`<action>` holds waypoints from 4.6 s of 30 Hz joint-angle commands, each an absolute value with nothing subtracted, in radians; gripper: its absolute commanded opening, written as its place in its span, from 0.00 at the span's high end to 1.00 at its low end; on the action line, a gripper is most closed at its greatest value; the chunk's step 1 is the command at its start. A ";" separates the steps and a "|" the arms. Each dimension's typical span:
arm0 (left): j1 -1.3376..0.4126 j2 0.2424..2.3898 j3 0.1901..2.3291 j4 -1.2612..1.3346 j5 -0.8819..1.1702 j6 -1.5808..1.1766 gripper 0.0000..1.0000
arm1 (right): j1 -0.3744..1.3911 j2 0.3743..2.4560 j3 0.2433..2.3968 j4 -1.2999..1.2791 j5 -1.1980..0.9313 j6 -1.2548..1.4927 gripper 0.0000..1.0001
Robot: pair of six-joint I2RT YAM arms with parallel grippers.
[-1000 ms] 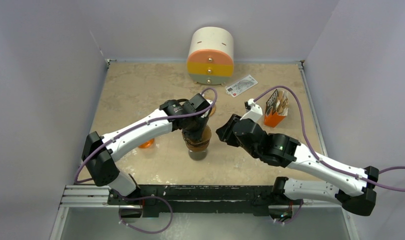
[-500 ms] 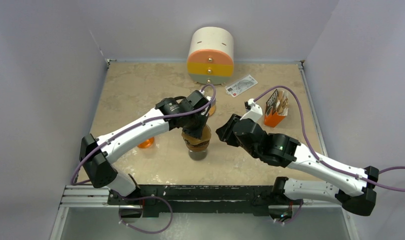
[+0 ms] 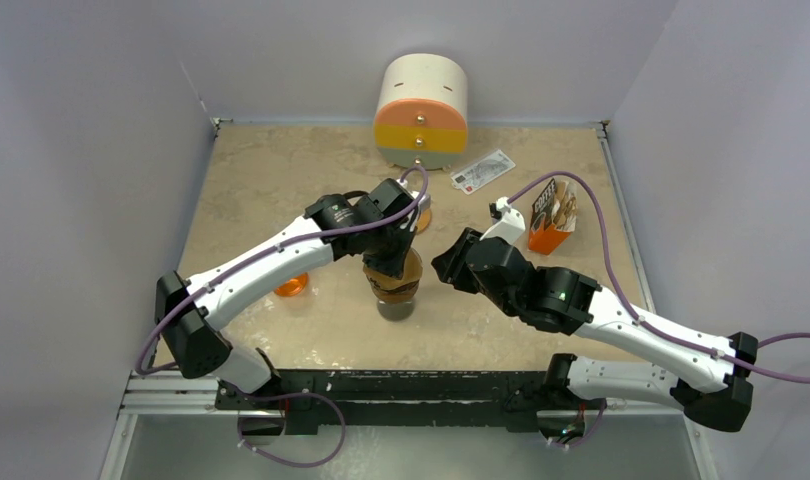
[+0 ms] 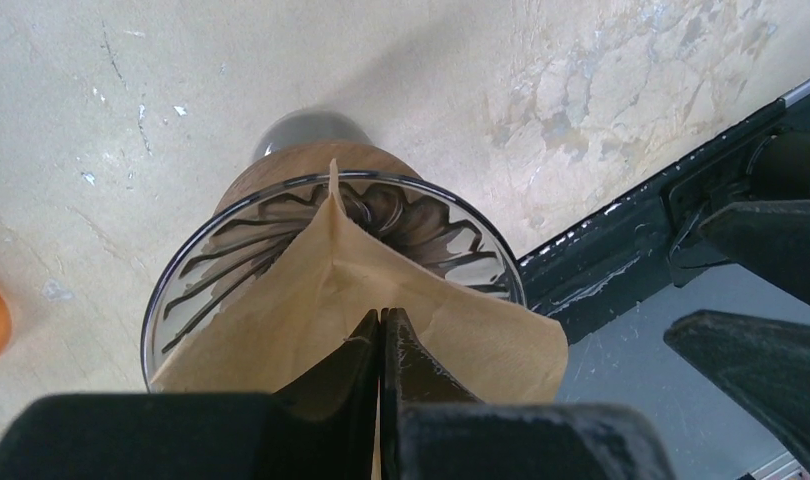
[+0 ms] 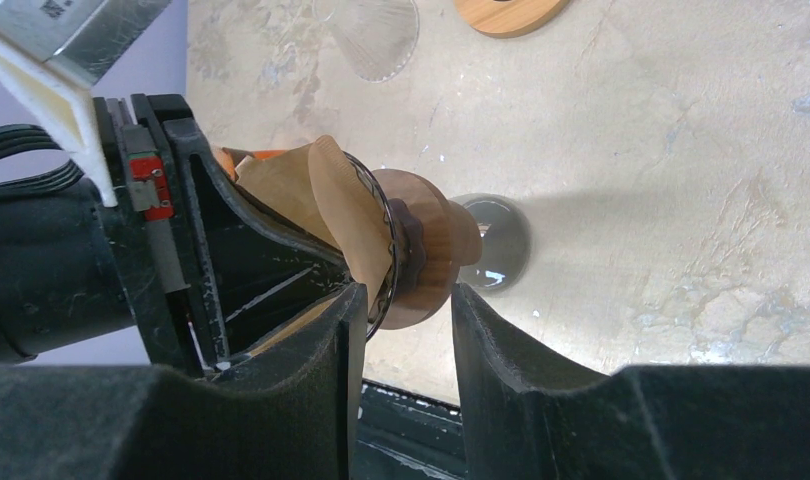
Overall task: Place the coffee filter in the dripper
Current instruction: Place the coffee filter in the coffee dripper.
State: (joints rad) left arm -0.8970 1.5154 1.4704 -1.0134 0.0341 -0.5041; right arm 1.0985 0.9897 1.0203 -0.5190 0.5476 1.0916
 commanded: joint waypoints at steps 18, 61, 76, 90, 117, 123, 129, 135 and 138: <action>-0.897 1.473 1.492 -1.015 0.046 -0.489 0.73 | 1.095 0.946 0.993 -0.526 0.568 1.111 0.60; -0.896 1.473 1.480 -0.980 0.083 -0.452 0.67 | 1.097 0.965 0.999 -0.517 0.566 1.110 0.60; -0.896 1.451 1.638 -1.082 0.058 -0.414 1.00 | 1.095 0.926 0.950 -0.541 0.577 1.078 0.61; -0.896 1.067 1.388 -0.848 0.131 -0.280 1.00 | 1.094 0.914 0.893 -0.589 0.577 0.977 0.72; -0.885 0.741 0.585 -0.416 0.090 -0.929 1.00 | 1.037 0.900 0.885 -0.576 0.551 0.907 1.00; -0.811 0.801 0.452 -0.171 0.212 -1.110 1.00 | 1.033 0.882 0.879 -0.575 0.553 0.907 1.00; -0.728 0.828 0.346 -0.017 0.305 -1.191 1.00 | 1.029 0.858 0.876 -0.584 0.566 0.902 1.00; -0.694 0.950 0.279 0.249 0.409 -1.242 1.00 | 1.026 0.850 0.874 -0.584 0.571 0.897 1.00; -0.694 1.015 0.293 0.280 0.426 -1.235 1.00 | 1.025 0.850 0.875 -0.583 0.572 0.895 1.00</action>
